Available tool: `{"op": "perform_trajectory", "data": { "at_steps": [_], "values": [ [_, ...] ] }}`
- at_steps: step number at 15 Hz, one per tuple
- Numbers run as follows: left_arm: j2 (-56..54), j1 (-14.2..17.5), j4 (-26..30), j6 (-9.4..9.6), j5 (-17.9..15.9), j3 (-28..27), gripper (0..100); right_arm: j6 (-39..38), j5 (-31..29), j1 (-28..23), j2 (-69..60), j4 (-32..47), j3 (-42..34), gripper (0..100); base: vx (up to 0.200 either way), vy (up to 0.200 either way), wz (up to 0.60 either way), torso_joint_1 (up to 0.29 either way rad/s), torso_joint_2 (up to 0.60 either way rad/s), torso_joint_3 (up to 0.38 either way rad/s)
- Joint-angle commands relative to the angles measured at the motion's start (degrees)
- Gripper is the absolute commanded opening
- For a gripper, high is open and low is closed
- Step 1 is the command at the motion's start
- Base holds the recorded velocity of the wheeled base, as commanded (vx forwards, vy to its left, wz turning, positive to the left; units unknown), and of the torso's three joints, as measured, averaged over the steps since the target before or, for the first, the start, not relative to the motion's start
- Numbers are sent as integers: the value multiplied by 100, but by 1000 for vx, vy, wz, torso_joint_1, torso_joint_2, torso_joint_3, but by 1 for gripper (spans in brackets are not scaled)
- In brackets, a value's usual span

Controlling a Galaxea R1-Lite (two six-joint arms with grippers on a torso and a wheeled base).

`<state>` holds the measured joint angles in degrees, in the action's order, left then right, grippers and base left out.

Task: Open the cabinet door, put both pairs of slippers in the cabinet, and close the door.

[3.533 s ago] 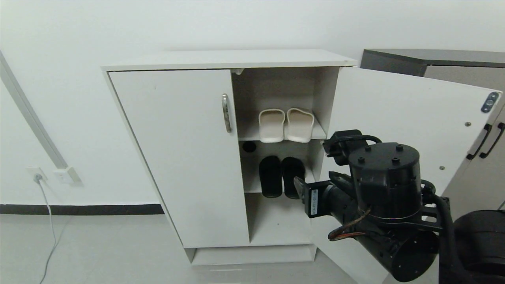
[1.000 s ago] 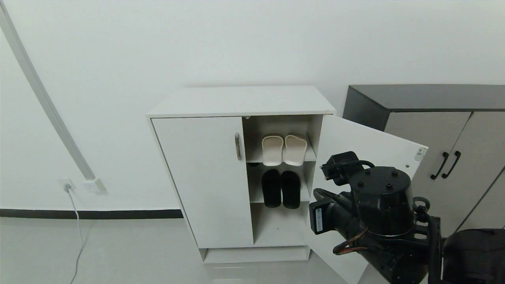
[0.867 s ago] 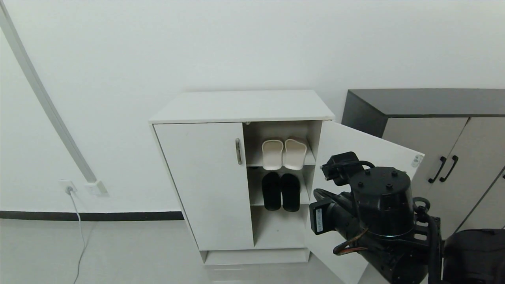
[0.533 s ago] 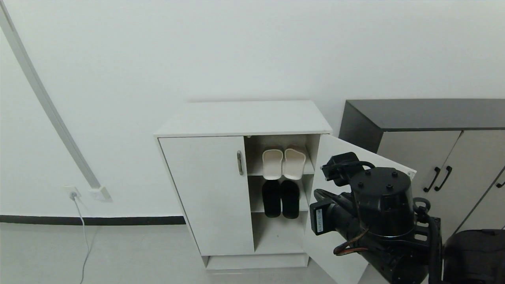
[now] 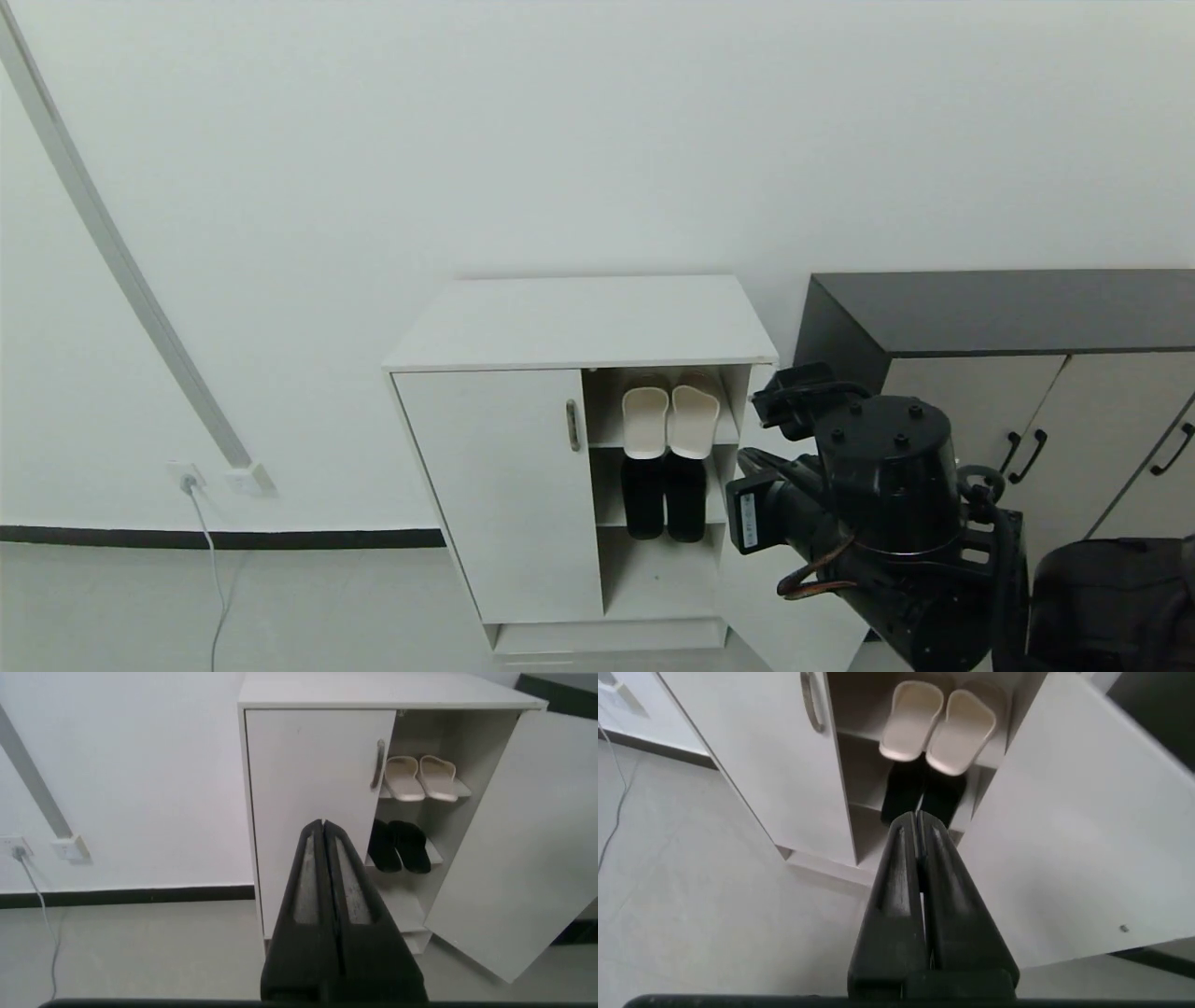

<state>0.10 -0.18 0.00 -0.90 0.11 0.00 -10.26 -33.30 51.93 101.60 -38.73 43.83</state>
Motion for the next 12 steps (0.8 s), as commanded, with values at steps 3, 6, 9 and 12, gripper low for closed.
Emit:
{"op": "perform_trajectory", "data": {
  "at_steps": [3,6,9,12],
  "values": [
    [-1,1,0,2,7,0,0,16,-1,-60,53,-3,-58,0,0,0,0,248,-553,-308],
    [-1,1,0,-6,7,0,0,42,-1,-78,80,-3,-76,0,0,0,0,116,-251,-136],
    [-1,1,0,-6,-2,0,0,68,-1,-78,106,-3,-85,0,0,0,0,0,0,0],
    [-1,1,0,-6,7,0,0,68,-1,-78,106,-3,-85,0,0,0,0,0,0,0]
  ]
}}
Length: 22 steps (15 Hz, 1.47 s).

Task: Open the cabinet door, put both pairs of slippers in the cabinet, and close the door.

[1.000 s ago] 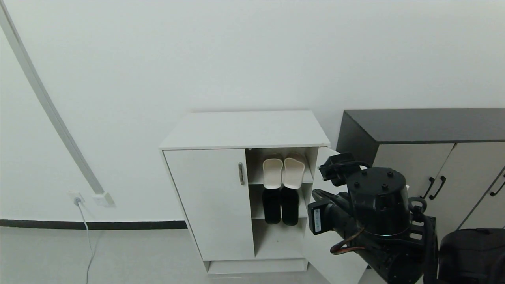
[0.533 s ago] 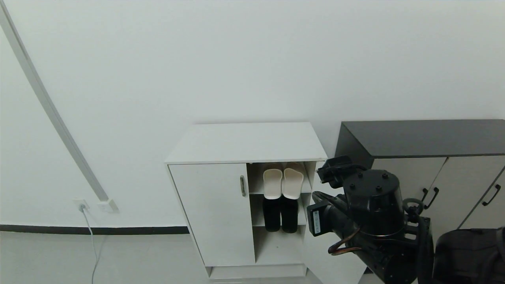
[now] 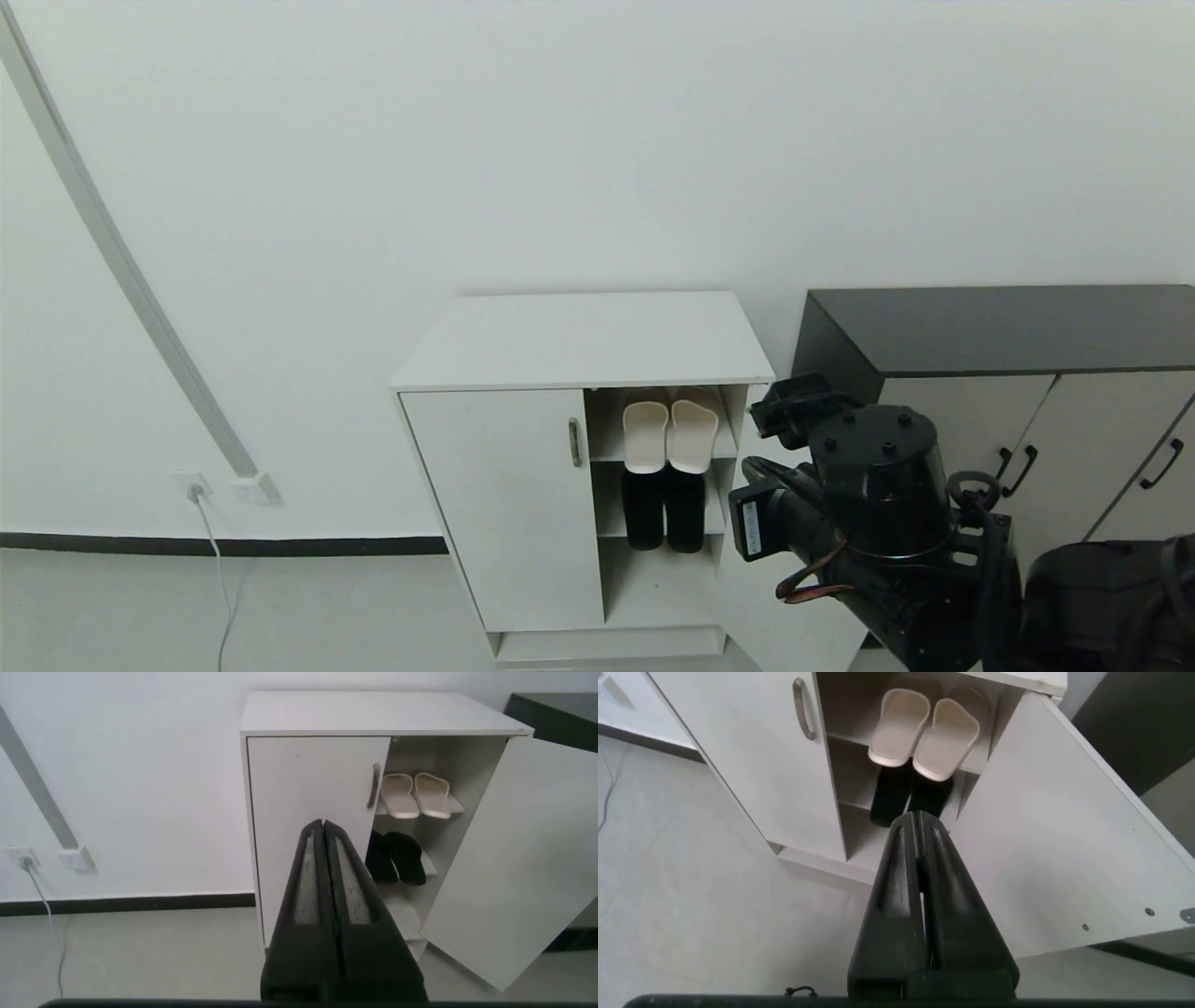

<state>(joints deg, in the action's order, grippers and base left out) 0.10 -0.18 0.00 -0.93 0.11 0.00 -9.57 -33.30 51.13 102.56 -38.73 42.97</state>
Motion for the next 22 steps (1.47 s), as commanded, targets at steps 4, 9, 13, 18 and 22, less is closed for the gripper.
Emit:
{"op": "perform_trajectory", "data": {
  "at_steps": [4,9,13,18,22],
  "values": [
    [-1,1,0,5,-2,0,0,60,-9,11,-61,-12,-70,0,0,0,0,0,0,0],
    [-1,1,0,5,-2,0,0,87,-9,3,-61,-56,-122,0,0,0,-600,6,1,3],
    [-1,1,0,14,-2,0,0,219,-1,-41,-61,-188,-245,0,0,0,0,0,0,0],
    [-1,1,0,14,-2,0,0,236,-9,-50,-43,-407,-333,0,0,0,0,0,0,0],
    [-1,1,0,14,-2,0,0,271,-1,-77,-17,-416,-333,0,-100,0,0,0,1,2]
  ]
}}
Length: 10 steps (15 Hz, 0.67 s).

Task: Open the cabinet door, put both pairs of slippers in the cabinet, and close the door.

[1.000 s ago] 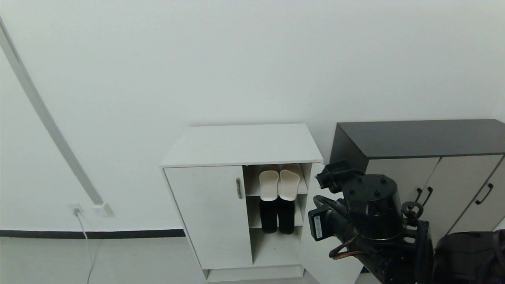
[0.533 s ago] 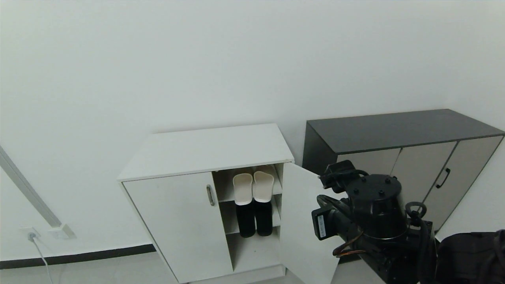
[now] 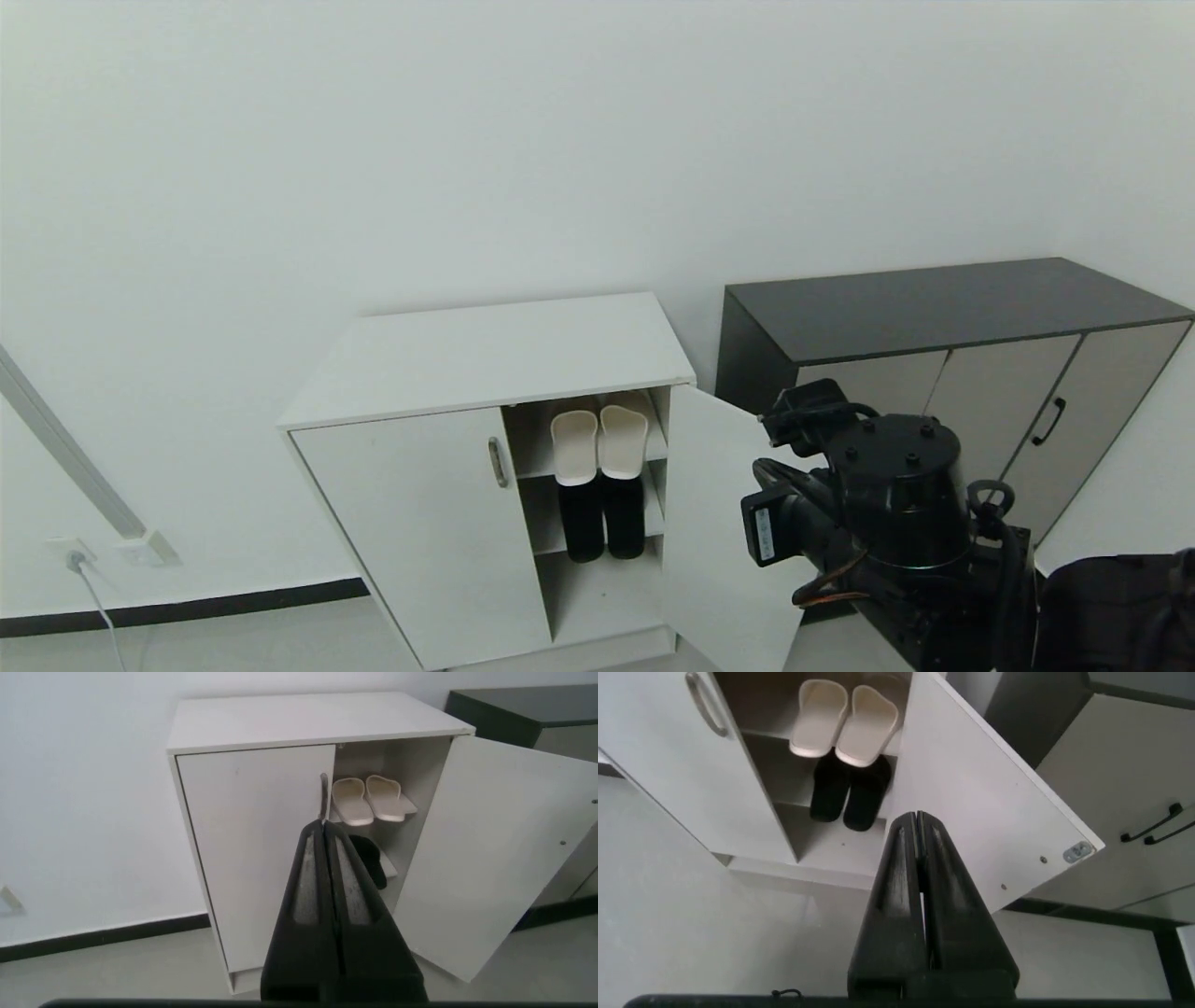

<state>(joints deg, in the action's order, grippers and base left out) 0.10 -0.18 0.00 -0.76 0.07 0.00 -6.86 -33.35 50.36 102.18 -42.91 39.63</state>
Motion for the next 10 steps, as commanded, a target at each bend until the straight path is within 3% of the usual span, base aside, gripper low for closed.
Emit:
{"op": "perform_trajectory", "data": {
  "at_steps": [1,10],
  "values": [
    [-1,1,0,-4,1,0,0,1,4,0,21,2,-8,0,-200,0,0,12,2,-2],
    [-1,1,0,-21,10,0,0,168,4,-413,258,-77,176,0,0,0,0,0,0,0]
  ]
}}
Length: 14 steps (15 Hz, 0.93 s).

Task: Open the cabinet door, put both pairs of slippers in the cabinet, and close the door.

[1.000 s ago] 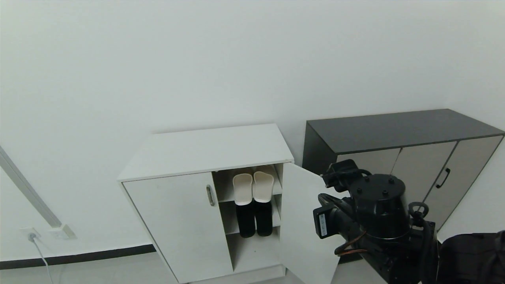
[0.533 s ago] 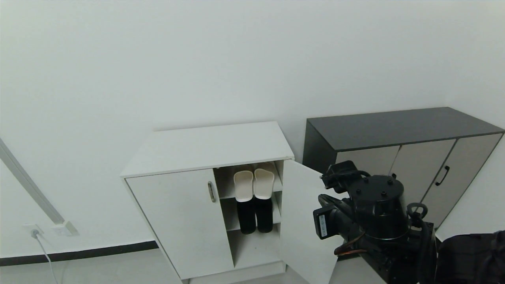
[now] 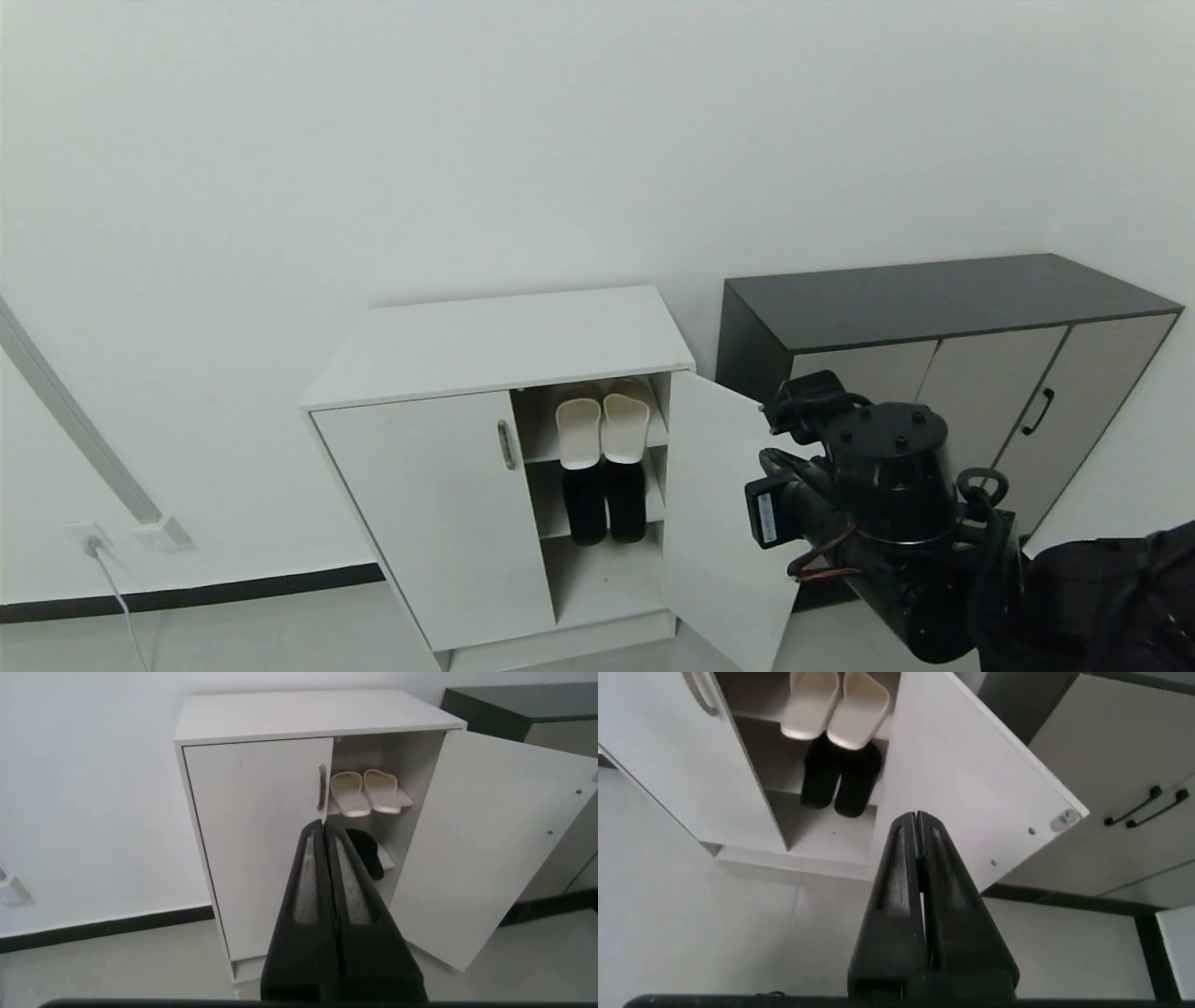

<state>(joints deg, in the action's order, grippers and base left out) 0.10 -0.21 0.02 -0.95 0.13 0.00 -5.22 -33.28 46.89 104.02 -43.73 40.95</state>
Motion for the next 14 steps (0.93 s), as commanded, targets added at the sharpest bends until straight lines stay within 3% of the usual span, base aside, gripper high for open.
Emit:
{"op": "perform_trajectory", "data": {
  "at_steps": [1,9,14],
  "values": [
    [-1,3,-2,-10,13,0,0,-41,41,-347,338,5,256,0,0,0,0,0,0,0],
    [-1,3,-2,-10,22,0,0,-225,1140,-1990,1498,5,1583,0,0,0,0,0,0,0],
    [-1,3,-2,-10,22,0,0,-296,1359,-2333,1823,22,1803,0,0,0,0,0,0,0]
  ]
}}
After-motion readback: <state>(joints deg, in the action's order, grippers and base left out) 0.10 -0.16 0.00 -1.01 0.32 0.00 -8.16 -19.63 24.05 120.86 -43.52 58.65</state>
